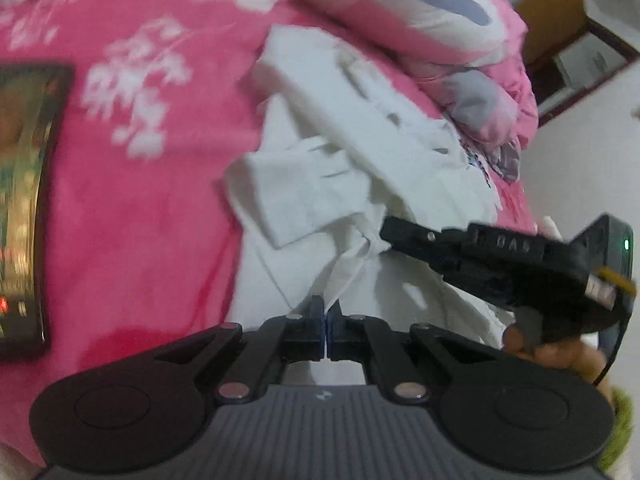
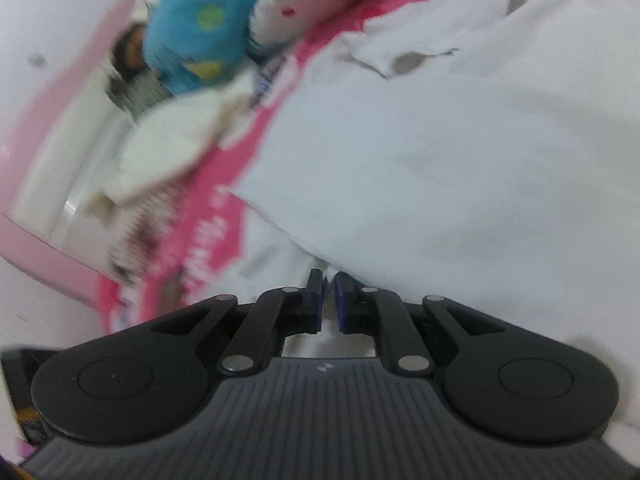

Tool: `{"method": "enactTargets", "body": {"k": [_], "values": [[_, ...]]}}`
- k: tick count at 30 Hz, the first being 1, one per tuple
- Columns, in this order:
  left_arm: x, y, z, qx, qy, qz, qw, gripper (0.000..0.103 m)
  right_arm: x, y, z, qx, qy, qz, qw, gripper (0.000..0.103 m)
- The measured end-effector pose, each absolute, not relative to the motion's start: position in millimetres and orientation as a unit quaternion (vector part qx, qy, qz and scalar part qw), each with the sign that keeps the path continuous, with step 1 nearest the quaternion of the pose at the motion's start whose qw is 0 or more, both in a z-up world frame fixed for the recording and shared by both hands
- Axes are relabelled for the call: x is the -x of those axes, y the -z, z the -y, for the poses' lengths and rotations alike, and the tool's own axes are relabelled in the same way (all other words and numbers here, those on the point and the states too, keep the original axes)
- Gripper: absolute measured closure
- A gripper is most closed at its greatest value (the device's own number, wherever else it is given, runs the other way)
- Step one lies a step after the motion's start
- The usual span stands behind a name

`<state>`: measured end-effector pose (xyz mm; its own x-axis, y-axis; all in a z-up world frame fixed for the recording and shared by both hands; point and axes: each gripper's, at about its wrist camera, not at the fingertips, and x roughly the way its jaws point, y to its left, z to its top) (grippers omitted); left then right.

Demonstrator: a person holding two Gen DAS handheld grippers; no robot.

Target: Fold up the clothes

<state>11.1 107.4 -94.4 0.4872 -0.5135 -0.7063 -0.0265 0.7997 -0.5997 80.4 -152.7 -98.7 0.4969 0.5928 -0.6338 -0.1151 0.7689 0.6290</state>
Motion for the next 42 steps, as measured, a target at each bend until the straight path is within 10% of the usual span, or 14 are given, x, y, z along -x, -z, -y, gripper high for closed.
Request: {"method": "enactTargets", "body": {"k": [18,26,42], "values": [[19,71,-137,0.259,0.108,-0.398,0.874,0.084,-52,64,69,0.016,-0.324,-0.357,0.876,0.094],[24,61,-133,0.221,0.118,-0.379,0.891,0.061,-47,71,86,-0.066,-0.309,-0.348,0.883,0.092],[91,33,-73,0.086,0.132,-0.405,0.901,0.019,130,40,229,-0.131,-0.109,-0.278,0.945,0.005]]}}
